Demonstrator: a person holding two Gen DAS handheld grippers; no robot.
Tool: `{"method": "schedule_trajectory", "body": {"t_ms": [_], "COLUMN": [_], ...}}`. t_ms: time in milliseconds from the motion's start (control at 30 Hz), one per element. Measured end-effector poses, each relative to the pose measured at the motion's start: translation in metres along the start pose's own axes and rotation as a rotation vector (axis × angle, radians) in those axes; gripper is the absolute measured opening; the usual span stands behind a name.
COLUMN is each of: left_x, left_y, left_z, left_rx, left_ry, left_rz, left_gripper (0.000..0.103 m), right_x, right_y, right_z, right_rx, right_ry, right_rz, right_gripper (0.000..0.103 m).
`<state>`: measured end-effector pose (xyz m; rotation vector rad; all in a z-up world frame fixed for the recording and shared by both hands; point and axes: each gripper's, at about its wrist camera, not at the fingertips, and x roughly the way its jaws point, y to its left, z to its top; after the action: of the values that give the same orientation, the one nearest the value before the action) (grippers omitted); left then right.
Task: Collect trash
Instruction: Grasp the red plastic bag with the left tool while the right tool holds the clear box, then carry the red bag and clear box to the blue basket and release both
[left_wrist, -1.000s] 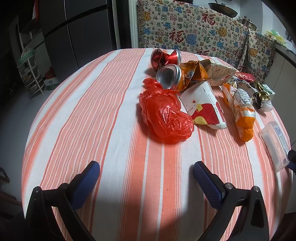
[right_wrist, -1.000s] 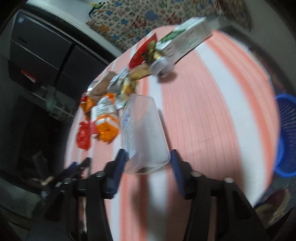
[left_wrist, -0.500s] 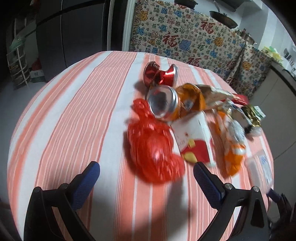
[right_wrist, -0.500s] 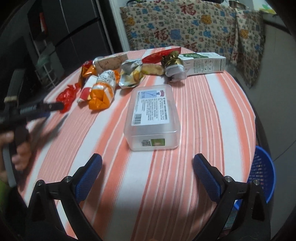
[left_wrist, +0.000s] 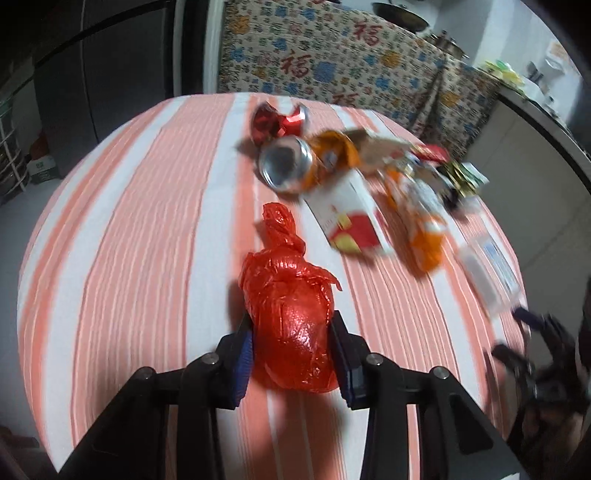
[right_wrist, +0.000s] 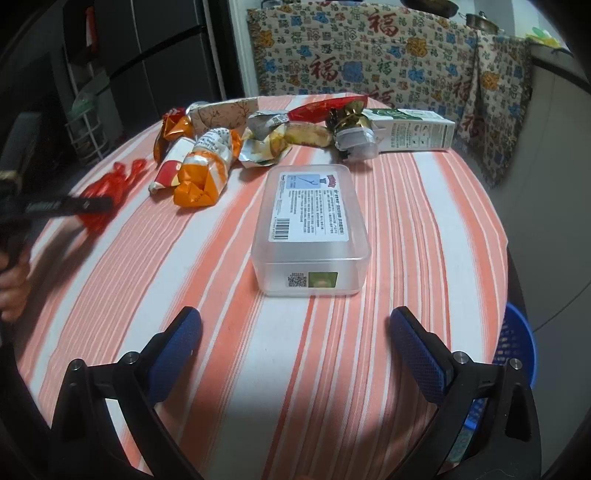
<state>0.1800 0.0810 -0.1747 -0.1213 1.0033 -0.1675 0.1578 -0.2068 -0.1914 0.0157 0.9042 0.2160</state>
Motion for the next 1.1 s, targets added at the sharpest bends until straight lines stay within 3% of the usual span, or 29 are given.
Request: {"method": "schedule_trajectory", "body": {"t_ms": [67, 200, 300, 367, 533, 567, 600, 633, 667, 700, 733, 900, 1100], "left_x": [-0.003, -0.010, -0.010, -0.008, -0.002, -0.002, -0.002, -0.003, -0.003, -0.005, -0.007, -0.022, -0.035], "left_y": [-0.008, -0.014, -0.015, -0.015, -0.014, -0.013, -0.013, -0.012, -0.012, -0.011, -0.012, -0.019, -0.063], "left_z": [-0.011, -0.010, -0.006, -0.008, -0.009, -0.009, -0.008, -0.009, -0.009, -0.009, -0.010, -0.011, -0.003], "left_rx": [0.017, 0.031, 0.035, 0.031, 0.045, 0.047, 0.051, 0.054, 0.058, 0.062, 0.070, 0.070, 0.126], "left_ry": [0.010, 0.018, 0.024, 0.040, 0.091, 0.098, 0.102, 0.104, 0.112, 0.110, 0.098, 0.047, 0.009], "left_rz": [0.001, 0.019, 0.009, 0.025, 0.061, 0.066, 0.067, 0.060, 0.052, 0.048, 0.052, 0.023, -0.054], "left_gripper": [0.044, 0.069, 0.070, 0.070, 0.069, 0.067, 0.056, 0.046, 0.043, 0.043, 0.042, 0.041, 0.041], "right_x": [-0.001, -0.012, -0.023, -0.024, 0.007, 0.016, 0.023, 0.029, 0.033, 0.036, 0.037, 0.020, -0.003], "right_y": [-0.001, -0.010, -0.021, -0.022, 0.000, 0.003, 0.003, 0.003, 0.004, 0.003, 0.002, -0.005, -0.021], "right_z": [0.001, 0.008, 0.027, 0.045, 0.076, 0.080, 0.081, 0.083, 0.083, 0.083, 0.083, 0.079, 0.077], "right_rx": [0.007, 0.060, 0.101, 0.094, -0.046, -0.058, -0.063, -0.066, -0.071, -0.073, -0.070, -0.025, 0.054], "right_ry": [0.008, 0.019, 0.002, 0.022, 0.179, 0.217, 0.243, 0.264, 0.281, 0.295, 0.300, 0.244, 0.180], "right_rz": [0.008, 0.044, 0.046, 0.027, -0.009, -0.022, -0.032, -0.036, -0.039, -0.042, -0.044, 0.020, 0.108], "right_gripper": [0.102, 0.102, 0.102, 0.102, 0.101, 0.101, 0.099, 0.092, 0.088, 0.073, 0.062, 0.061, 0.061]}}
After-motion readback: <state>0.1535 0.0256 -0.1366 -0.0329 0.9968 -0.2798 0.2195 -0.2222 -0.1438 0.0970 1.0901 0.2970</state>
